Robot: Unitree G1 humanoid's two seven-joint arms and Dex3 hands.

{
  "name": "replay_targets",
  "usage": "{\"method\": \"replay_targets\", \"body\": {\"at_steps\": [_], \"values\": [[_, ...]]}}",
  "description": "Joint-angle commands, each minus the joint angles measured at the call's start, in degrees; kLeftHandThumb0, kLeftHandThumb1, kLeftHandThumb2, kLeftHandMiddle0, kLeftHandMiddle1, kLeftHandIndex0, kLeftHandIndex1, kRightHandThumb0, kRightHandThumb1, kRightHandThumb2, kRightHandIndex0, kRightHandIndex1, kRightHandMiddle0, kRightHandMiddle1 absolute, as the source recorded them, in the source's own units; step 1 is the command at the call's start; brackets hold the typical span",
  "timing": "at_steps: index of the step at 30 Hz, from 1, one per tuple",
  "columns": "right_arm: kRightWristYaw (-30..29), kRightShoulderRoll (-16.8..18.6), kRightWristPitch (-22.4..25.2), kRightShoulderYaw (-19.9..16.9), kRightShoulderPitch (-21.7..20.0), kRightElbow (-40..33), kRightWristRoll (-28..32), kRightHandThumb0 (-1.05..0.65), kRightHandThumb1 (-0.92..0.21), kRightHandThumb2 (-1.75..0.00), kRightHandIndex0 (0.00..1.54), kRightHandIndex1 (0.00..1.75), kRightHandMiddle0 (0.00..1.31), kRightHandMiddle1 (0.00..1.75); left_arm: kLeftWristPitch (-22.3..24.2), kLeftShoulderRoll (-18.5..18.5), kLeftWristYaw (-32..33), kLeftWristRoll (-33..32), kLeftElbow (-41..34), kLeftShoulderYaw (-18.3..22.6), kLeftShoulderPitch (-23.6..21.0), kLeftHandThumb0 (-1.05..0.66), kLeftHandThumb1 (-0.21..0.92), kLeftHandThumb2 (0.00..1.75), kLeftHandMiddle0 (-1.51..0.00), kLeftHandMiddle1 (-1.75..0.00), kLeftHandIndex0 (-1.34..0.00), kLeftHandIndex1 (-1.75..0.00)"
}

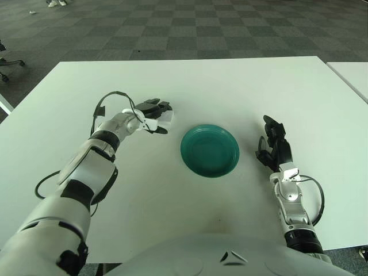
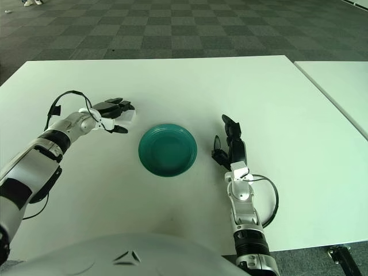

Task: Put the charger into the plate.

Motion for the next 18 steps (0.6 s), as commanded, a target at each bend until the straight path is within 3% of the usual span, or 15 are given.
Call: {"method": "replay_targets", "body": {"at_steps": [1,9,11,12,13,16,18], "values": [[0.34,2.16,1.82,1.07,6.77,7.43,-0.11,-0.84,-0.92,-0.87,0.17,0.0,0.0,0.58,2.46,-0.85,-0.2,0.71,2.16,-1.07,0.76,-1.05,0.92,0.39,-0.04,-0.02,0.0,-0.89],[0.95,1.88,1.82,0.93,7.1,6.42,0.09,-0.83,-0.92,-0.87,0.18,0.01,0.0,0.6,3.77,-2.65,2.15,0.44,3.58,-1.21,1.51,-1.05,0.92,0.41,-0.22,-0.17,-0.05,-1.01],[1.14,1.79,1.86,0.84,7.08,6.31,0.17,-0.82,-0.92,-0.87,0.18,0.01,0.0,0.6,4.17,-2.92,2.51,0.47,3.77,-1.29,1.51,-1.05,0.92,0.41,-0.1,-0.6,-0.07,-1.08],[1.21,1.8,1.9,0.81,7.09,6.19,0.21,-0.82,-0.92,-0.87,0.18,0.01,0.0,0.61,4.4,-3.05,2.78,0.45,3.85,-1.3,1.52,-1.05,0.92,0.41,-0.08,-0.69,-0.08,-1.1],[1.29,1.78,1.93,0.75,7.06,6.14,0.27,-0.82,-0.92,-0.87,0.18,0.01,0.0,0.61,4.59,-3.16,2.98,0.43,3.91,-1.32,1.52,-1.02,0.92,0.39,-0.05,-0.93,-0.1,-1.24],[1.49,1.83,2.03,0.54,6.98,6.05,0.58,-0.82,-0.92,-0.87,0.18,0.01,0.0,0.62,5.44,-3.51,4.1,0.5,4.02,-1.43,1.55,-0.92,0.92,0.34,-0.02,-1.31,-0.15,-1.48],[1.69,1.91,2.15,0.36,6.95,5.93,0.96,-0.82,-0.92,-0.87,0.18,0.01,0.0,0.63,6.3,-3.8,5.31,0.72,4.07,-1.64,1.62,-0.62,0.74,0.65,-0.02,-1.56,-0.32,-1.6]]}}
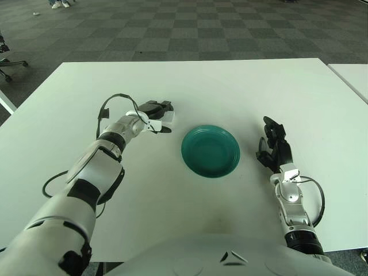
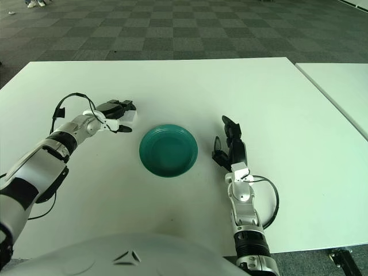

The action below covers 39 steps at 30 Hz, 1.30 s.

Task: Put the charger into the plate.

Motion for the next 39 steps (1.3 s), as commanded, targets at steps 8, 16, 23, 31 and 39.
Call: {"method": "replay_targets", "body": {"at_steps": [8,16,23,31,39], "values": [[1.41,1.77,2.27,0.32,6.56,5.5,1.58,-0.82,-0.92,-0.84,0.17,0.0,0.0,0.64,3.46,-1.41,3.29,0.87,1.8,-1.59,2.2,-0.43,0.55,0.97,-0.17,-1.74,-0.45,-1.7],[2.27,1.67,1.94,0.1,6.35,5.46,2.2,-0.81,-0.92,-0.82,0.18,0.01,0.0,0.64,3.54,-2.07,6.1,-0.89,1.83,0.09,3.05,-0.22,0.39,1.19,-0.58,-1.69,-0.48,-1.74],[2.64,1.56,2.13,0.07,6.62,4.78,2.21,-0.81,-0.92,-0.82,0.17,0.0,0.0,0.66,2.79,-2.18,7.46,-3.91,0.97,2.63,2.98,-0.02,0.24,1.36,-0.71,-1.58,-0.49,-1.75],[2.37,1.51,3.2,0.33,7.31,3.22,1.45,-0.82,-0.92,-0.83,0.15,0.0,0.0,0.65,-2.88,-0.38,8.13,-9.11,-3.37,7.42,2.05,0.0,0.22,1.4,-0.73,-1.62,-0.47,-1.75],[2.32,1.92,3.61,0.04,7.23,3.85,1.85,-0.81,-0.92,-0.82,0.16,0.0,0.0,0.66,-11.02,6.18,6.1,-13.5,-28.79,13.28,8.73,0.0,0.21,1.44,-0.7,-1.7,-0.47,-1.75]]}}
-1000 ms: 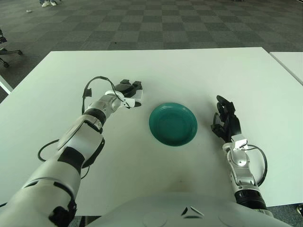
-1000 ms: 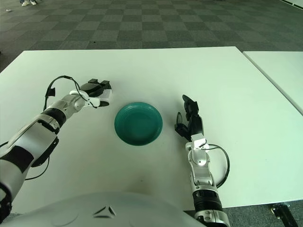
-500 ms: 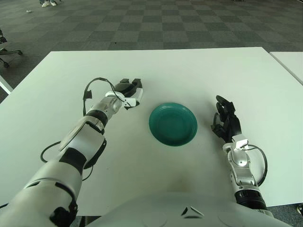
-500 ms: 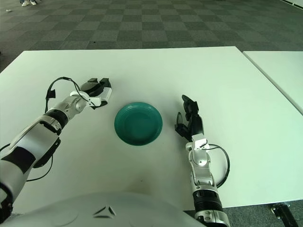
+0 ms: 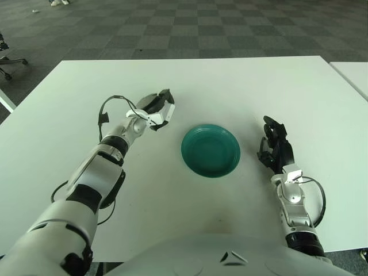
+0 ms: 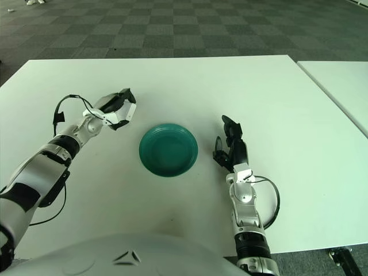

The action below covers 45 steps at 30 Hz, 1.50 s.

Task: Put the charger into the plate.

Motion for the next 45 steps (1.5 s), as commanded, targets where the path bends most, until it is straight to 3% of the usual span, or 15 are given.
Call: {"method": "replay_targets", "body": {"at_steps": [1,9,18,31,35,45], "values": [[0.06,1.91,2.87,0.57,6.65,5.92,0.05,-0.8,-0.92,-0.82,0.16,0.0,0.0,0.66,-3.17,4.54,-1.27,-2.27,-17.14,3.59,3.83,0.0,0.21,1.44,-0.7,-1.71,-0.47,-1.75],[0.0,2.1,3.4,0.84,6.97,4.98,-0.29,-0.81,-0.92,-0.82,0.17,0.01,0.0,0.67,-2.31,5.09,-3.26,-1.81,-37.88,5.53,12.05,0.0,0.1,1.58,-0.76,-1.74,-0.56,-1.75],[0.15,2.35,3.25,1.14,6.81,5.38,-0.4,-0.81,-0.92,-0.83,0.19,0.01,0.0,0.68,0.64,3.84,-16.93,-6.88,-54.53,-0.15,22.13,0.0,0.04,1.62,-0.82,-1.69,-0.59,-1.75],[1.09,2.37,1.55,0.93,6.36,7.72,0.31,-0.8,-0.92,-0.82,0.18,0.0,0.0,0.61,5.19,2.23,-32.27,-9.11,-60.31,-3.03,23.72,0.0,0.08,1.58,-0.79,-1.72,-0.56,-1.75],[1.22,2.57,1.54,1.09,6.75,7.2,0.38,-0.79,-0.92,-0.82,0.18,0.01,0.0,0.6,4.79,1.26,-33.37,-8.98,-59.4,-3.87,24.21,0.0,0.1,1.57,-0.78,-1.71,-0.55,-1.75],[0.88,2.99,2.07,1.25,7.32,6.27,0.25,-0.79,-0.92,-0.84,0.21,0.01,0.0,0.63,-1.27,-0.82,-31.95,-4.94,-51.34,-6.69,22.26,0.0,0.13,1.52,-0.75,-1.7,-0.54,-1.75]]}}
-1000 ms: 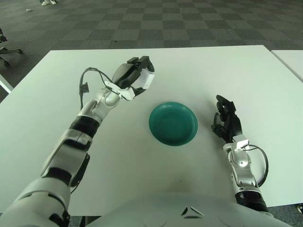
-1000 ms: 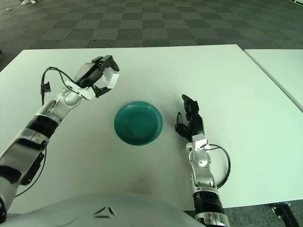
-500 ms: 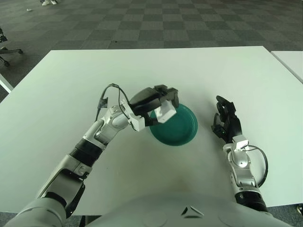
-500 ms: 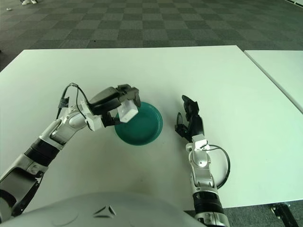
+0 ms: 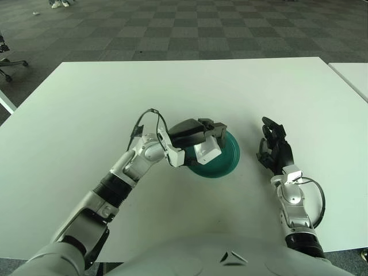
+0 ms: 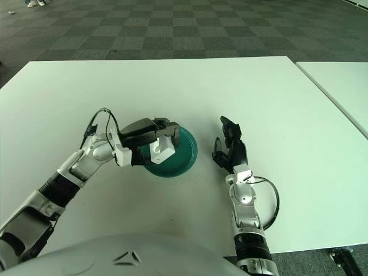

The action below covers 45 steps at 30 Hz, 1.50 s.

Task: Put the charger into the plate.

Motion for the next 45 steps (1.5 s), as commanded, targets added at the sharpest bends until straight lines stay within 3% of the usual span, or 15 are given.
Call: {"method": "replay_targets", "body": {"at_steps": [1,10,16,18,20,22,24,25,30,31,37,40,45], "values": [[-0.12,2.5,2.0,1.27,6.99,5.7,-0.32,-0.8,-0.92,-0.84,0.21,0.01,0.0,0.63,-2.03,-0.18,0.79,1.65,2.51,-0.35,-1.67,0.0,0.13,1.52,-0.75,-1.7,-0.54,-1.75],[0.38,2.37,1.47,1.52,7.16,5.39,-0.24,-0.83,-0.92,-0.84,0.22,0.02,0.0,0.66,-4.35,-1.42,2.18,3.84,5.72,-0.09,-2.85,0.0,0.14,1.52,-0.71,-1.74,-0.54,-1.74],[1.06,2.39,0.93,1.4,6.79,6.02,0.27,-0.83,-0.92,-0.82,0.24,0.02,0.0,0.67,-3.43,-2.16,2.06,3.81,6.27,0.27,-3.0,0.0,0.2,1.43,-0.68,-1.75,-0.56,-1.64],[1.45,2.4,0.96,1.35,6.77,5.99,0.64,-0.83,-0.92,-0.82,0.24,0.02,0.0,0.67,-2.24,-2.38,1.19,3.39,5.95,0.35,-2.91,-0.01,0.27,1.31,-0.64,-1.75,-0.56,-1.53],[1.95,2.33,1.26,1.39,6.84,5.75,1.02,-0.82,-0.92,-0.81,0.25,0.03,0.0,0.66,-1.03,-2.43,0.25,3.24,5.33,0.28,-2.84,-0.01,0.41,1.18,-0.49,-1.75,-0.44,-1.63],[2.34,2.23,1.64,1.44,6.75,5.66,1.16,-0.82,-0.92,-0.81,0.26,0.03,0.0,0.65,-0.3,-2.33,-0.26,3.51,4.96,0.17,-2.96,-0.22,0.7,0.79,-0.39,-1.59,-0.3,-1.7],[2.52,2.06,1.8,1.54,6.77,5.53,0.95,-0.82,-0.92,-0.81,0.26,0.03,0.0,0.64,0.14,-2.17,-0.38,4.19,4.58,0.06,-3.08,-0.29,0.81,0.65,-0.35,-1.51,-0.25,-1.72],[2.55,1.97,1.82,1.59,6.82,5.45,0.78,-0.82,-0.92,-0.81,0.27,0.03,0.0,0.63,0.3,-2.1,-0.38,4.56,4.37,0.02,-3.1,-0.47,0.85,0.62,-0.3,-1.45,-0.16,-1.65],[1.71,1.53,1.45,1.75,6.89,5.55,-0.92,-0.83,-0.92,-0.81,0.3,0.04,0.0,0.62,0.13,-2.03,0.8,6.52,4.03,-0.08,-3.45,-0.78,0.91,0.62,-0.19,-1.2,-0.03,-1.43],[1.57,1.49,1.55,1.76,6.91,5.55,-1.11,-0.83,-0.92,-0.8,0.31,0.05,0.0,0.61,0.01,-2.06,1.14,6.9,3.99,-0.07,-3.5,-0.83,0.91,0.66,-0.17,-1.05,-0.02,-1.29],[2.33,1.88,2.02,1.59,7.32,5.05,0.35,-0.83,-0.92,-0.78,0.31,0.05,0.0,0.56,-0.59,-2.56,3.28,8.5,3.17,0.27,-3.41,-0.93,0.92,0.76,-0.16,-0.44,0.0,-0.86],[3.2,2.03,2.67,1.66,7.78,4.22,1.27,-0.83,-0.92,-0.77,0.3,0.04,0.0,0.52,-0.5,-2.59,3.81,8.63,2.68,0.45,-3.32,-0.94,0.92,0.77,-0.17,-0.25,0.0,-0.74],[3.66,2.12,3.51,1.7,8.51,2.74,1.47,-0.82,-0.92,-0.75,0.27,0.01,0.0,0.45,-0.17,-2.54,4.02,8.56,1.76,0.8,-3.04,-0.97,0.92,0.8,-0.13,-0.12,0.0,-0.59]]}}
